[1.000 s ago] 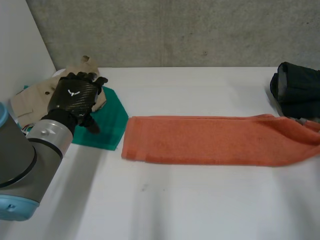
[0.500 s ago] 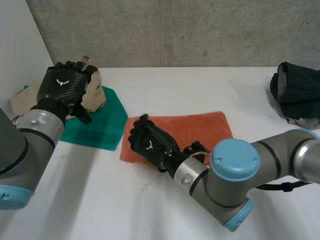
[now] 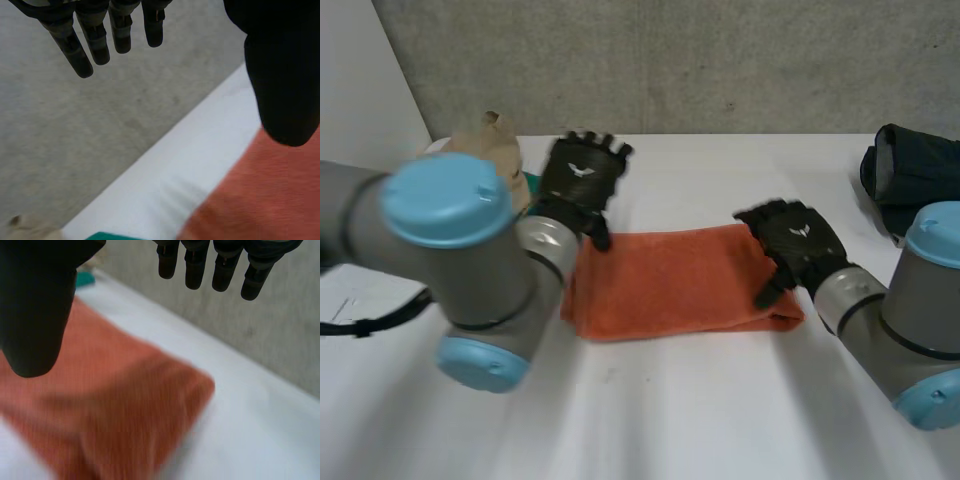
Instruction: Fold the laundry.
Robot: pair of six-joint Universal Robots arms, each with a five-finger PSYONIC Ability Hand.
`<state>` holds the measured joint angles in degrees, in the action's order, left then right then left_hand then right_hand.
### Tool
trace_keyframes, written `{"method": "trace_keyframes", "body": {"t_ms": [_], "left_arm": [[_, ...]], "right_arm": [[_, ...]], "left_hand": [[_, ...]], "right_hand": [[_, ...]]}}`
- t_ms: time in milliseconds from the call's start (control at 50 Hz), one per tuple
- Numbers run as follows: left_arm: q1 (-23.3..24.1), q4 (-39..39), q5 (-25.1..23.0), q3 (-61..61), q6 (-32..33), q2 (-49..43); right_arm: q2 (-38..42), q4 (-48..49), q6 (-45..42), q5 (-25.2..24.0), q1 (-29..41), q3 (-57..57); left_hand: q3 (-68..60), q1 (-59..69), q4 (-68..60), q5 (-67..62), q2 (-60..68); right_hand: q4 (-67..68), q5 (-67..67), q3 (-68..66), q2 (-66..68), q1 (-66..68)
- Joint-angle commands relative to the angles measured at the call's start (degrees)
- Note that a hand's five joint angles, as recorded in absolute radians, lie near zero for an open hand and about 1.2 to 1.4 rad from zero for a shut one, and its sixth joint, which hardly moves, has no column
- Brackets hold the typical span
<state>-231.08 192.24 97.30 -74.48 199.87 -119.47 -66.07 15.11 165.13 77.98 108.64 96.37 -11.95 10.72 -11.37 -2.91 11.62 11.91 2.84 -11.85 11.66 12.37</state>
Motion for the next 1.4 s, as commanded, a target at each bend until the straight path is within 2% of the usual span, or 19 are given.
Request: {"method": "trace_keyframes", "body": {"t_ms": [20, 100, 180, 300, 400, 480, 520, 580, 620, 640, 700, 760, 840, 900, 940, 1180, 1240, 1340, 1400], "left_arm": [[3.9, -6.7, 4.0, 9.2, 0.4, -7.3], [3.8, -11.2, 4.6, 11.7, -0.7, -8.1], [2.6, -13.1, 4.6, 11.6, -2.6, -7.2], [-0.7, -13.2, 4.3, 8.0, -5.2, -2.1], [-4.6, -12.9, 3.7, 3.9, -6.1, 3.1], [-8.2, -12.8, 4.0, 0.3, -6.2, 6.8], [-9.8, -12.7, 4.0, -1.1, -6.3, 7.8], [-11.6, -12.7, 3.7, -2.5, -6.5, 8.6], [-12.2, -12.8, 3.7, -2.9, -6.8, 8.6], [-12.4, -12.8, 3.8, -3.0, -6.9, 8.5], [-12.6, -12.7, 4.0, -2.6, -7.5, 7.9], [-12.8, -12.6, 3.4, -0.9, -8.4, 7.1], [-11.9, -13.2, 2.1, 3.6, -10.1, 5.1], [-9.7, -14.9, 0.7, 7.7, -12.3, 2.3], [-8.4, -16.5, 0.4, 10.0, -13.6, 0.8], [1.1, -29.1, -2.3, 21.6, -22.7, -13.3], [1.5, -31.2, 1.6, 24.2, -22.7, -17.4], [0.4, -34.3, 12.3, 27.5, -18.9, -22.2], [-0.2, -35.3, 14.6, 28.4, -15.8, -23.2]], "right_arm": [[3.2, 0.6, -7.4, -0.2, -3.3, 0.7], [5.7, 2.0, -6.9, -0.3, -4.1, 0.0], [6.9, 2.1, -5.7, 0.1, -4.8, -1.4], [4.7, 5.1, -10.2, 5.3, -3.8, -3.3], [1.0, 7.7, -19.9, 6.0, 3.4, -5.9], [2.3, 10.9, -27.4, 1.9, 12.1, -8.5], [5.2, 12.4, -30.7, -4.4, 18.9, -9.6], [9.9, 12.5, -31.1, -10.5, 23.6, -11.2], [13.7, 10.4, -30.8, -11.2, 24.9, -13.4], [14.7, 9.2, -30.6, -10.6, 25.0, -14.3], [15.5, 3.7, -26.1, -6.2, 24.4, -17.9], [14.4, 1.0, -17.2, -3.6, 22.7, -19.5], [8.3, 0.8, 5.7, -0.7, 15.9, -22.1], [6.7, -1.8, 17.1, -0.6, 13.3, -23.9], [7.8, -4.0, 19.7, -1.2, 13.0, -24.8], [23.3, -26.6, 13.1, -3.0, 9.5, -42.4], [27.6, -30.6, 12.4, -3.5, 9.0, -46.4], [32.0, -34.5, 8.7, -2.2, 8.9, -50.5], [32.0, -34.9, 6.0, -1.0, 8.5, -50.7]], "left_hand": [[2.0, -0.7, 1.4, 2.9, -1.6], [2.0, -0.7, 1.4, 2.9, -1.6], [2.0, -0.7, 1.4, 2.9, -1.6], [2.0, -0.7, 1.4, 2.9, -1.6], [2.0, -0.7, 1.4, 2.9, -1.6], [2.0, -0.7, 1.4, 2.9, -1.6], [2.0, -0.7, 1.4, 2.9, -1.6], [2.0, -0.7, 1.4, 2.9, -1.6], [2.0, -0.7, 1.4, 2.9, -1.6], [2.0, -0.7, 1.4, 2.9, -1.6], [2.0, -0.7, 1.4, 2.9, -1.6], [2.0, -0.7, 1.4, 2.9, -1.6], [2.0, -0.7, 1.4, 2.9, -1.6], [2.0, -0.7, 1.4, 2.9, -1.6], [2.0, -0.7, 1.4, 2.9, -1.6], [2.0, -0.7, 1.4, 2.9, -1.6], [2.0, -0.7, 1.4, 2.9, -1.6], [2.0, -0.7, 1.4, 2.9, -1.6], [2.0, -0.7, 1.4, 2.9, -1.6]], "right_hand": [[3.3, 2.4, -3.4, 3.5, 2.8], [15.7, 14.8, -15.8, 16.0, 15.3], [68.0, 67.0, -68.0, 68.2, 67.5], [68.1, 67.2, -68.2, 68.3, 67.6], [68.1, 67.2, -68.2, 68.3, 67.6], [68.1, 67.2, -68.2, 68.3, 67.6], [68.1, 67.2, -68.2, 68.3, 67.6], [68.1, 67.2, -68.2, 68.3, 67.6], [68.1, 67.2, -68.2, 68.3, 67.6], [56.4, 55.5, -56.5, 56.7, 55.9], [-1.9, -2.8, 1.8, -1.7, -2.4], [-1.9, -2.8, 1.8, -1.7, -2.4], [-1.9, -2.8, 1.8, -1.7, -2.4], [-1.9, -2.8, 1.8, -1.7, -2.4], [-1.9, -2.8, 1.8, -1.7, -2.4], [-1.9, -2.8, 1.8, -1.7, -2.4], [-1.9, -2.8, 1.8, -1.7, -2.4], [-1.9, -2.8, 1.8, -1.7, -2.4], [-1.9, -2.8, 1.8, -1.7, -2.4]]}}
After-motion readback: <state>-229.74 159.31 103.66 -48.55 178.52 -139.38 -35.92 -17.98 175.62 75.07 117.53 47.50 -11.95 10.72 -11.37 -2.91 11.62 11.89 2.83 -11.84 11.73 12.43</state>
